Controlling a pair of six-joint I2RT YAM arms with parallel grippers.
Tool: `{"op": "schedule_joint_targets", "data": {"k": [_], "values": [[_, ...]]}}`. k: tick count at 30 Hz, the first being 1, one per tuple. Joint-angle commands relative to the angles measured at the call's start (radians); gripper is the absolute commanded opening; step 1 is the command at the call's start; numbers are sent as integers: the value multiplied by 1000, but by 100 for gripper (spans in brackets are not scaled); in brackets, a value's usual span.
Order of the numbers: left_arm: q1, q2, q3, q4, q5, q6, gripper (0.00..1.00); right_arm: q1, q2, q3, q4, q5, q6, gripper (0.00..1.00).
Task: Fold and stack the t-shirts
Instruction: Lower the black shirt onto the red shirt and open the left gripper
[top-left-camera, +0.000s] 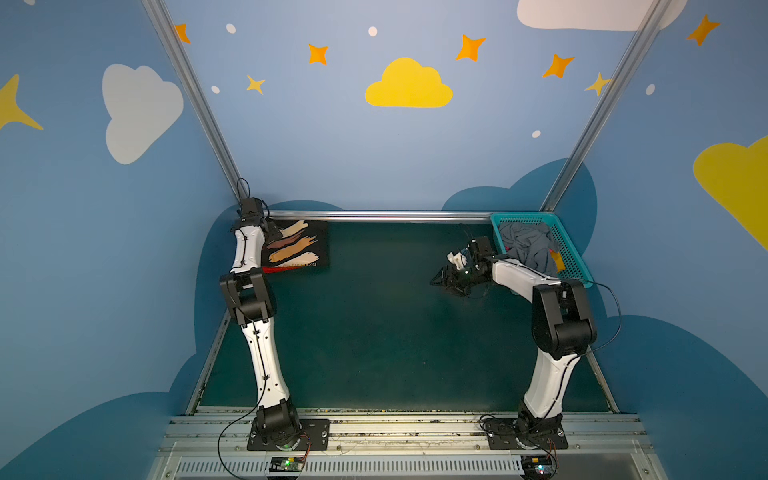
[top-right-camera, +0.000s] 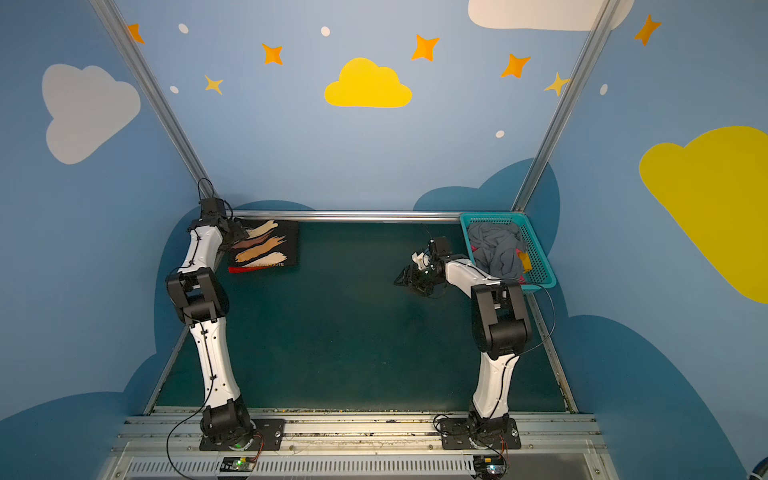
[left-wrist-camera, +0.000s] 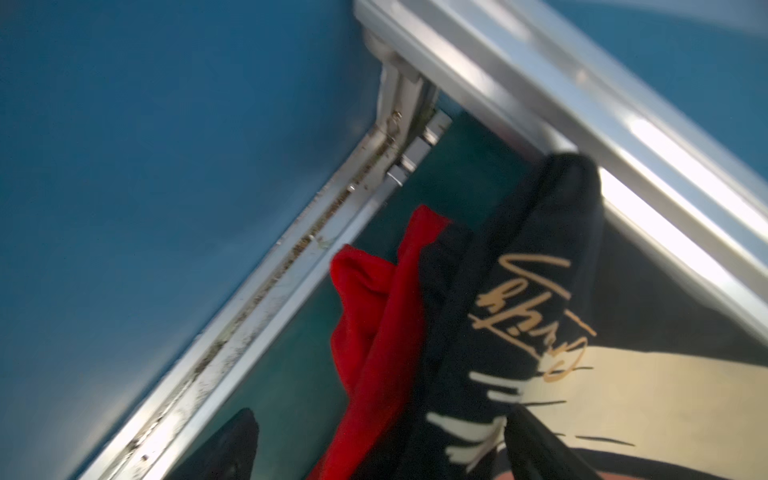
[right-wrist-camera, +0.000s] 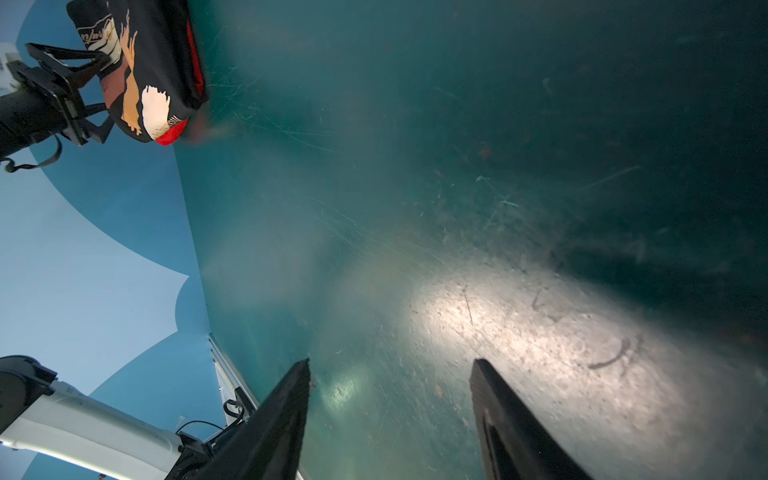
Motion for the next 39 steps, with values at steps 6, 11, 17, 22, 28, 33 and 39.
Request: {"op": "schedule_joint_targets", "data": {"k": [6, 11, 17, 22, 28, 33, 39], "values": [[0, -201, 37, -119, -8, 31, 98, 15, -48, -15, 27, -19, -8, 64], [-43, -209, 9, -198, 97, -24, 100, 15, -28, -17, 61, -51, -8, 64], [-125, -76, 115, -280, 100, -19, 100, 15, 7, -9, 76, -82, -8, 64], [-154, 65, 225, -264, 84, 12, 100, 17, 21, -17, 83, -86, 0, 64], [-154, 161, 244, -250, 89, 64, 100, 22, 21, -10, 72, -75, 8, 63], [-141, 214, 242, -321, 66, 145, 100, 36, 27, 11, 52, -64, 12, 63], [-121, 207, 189, -333, 118, 246, 100, 70, 26, 31, 26, -47, 10, 63]]}}
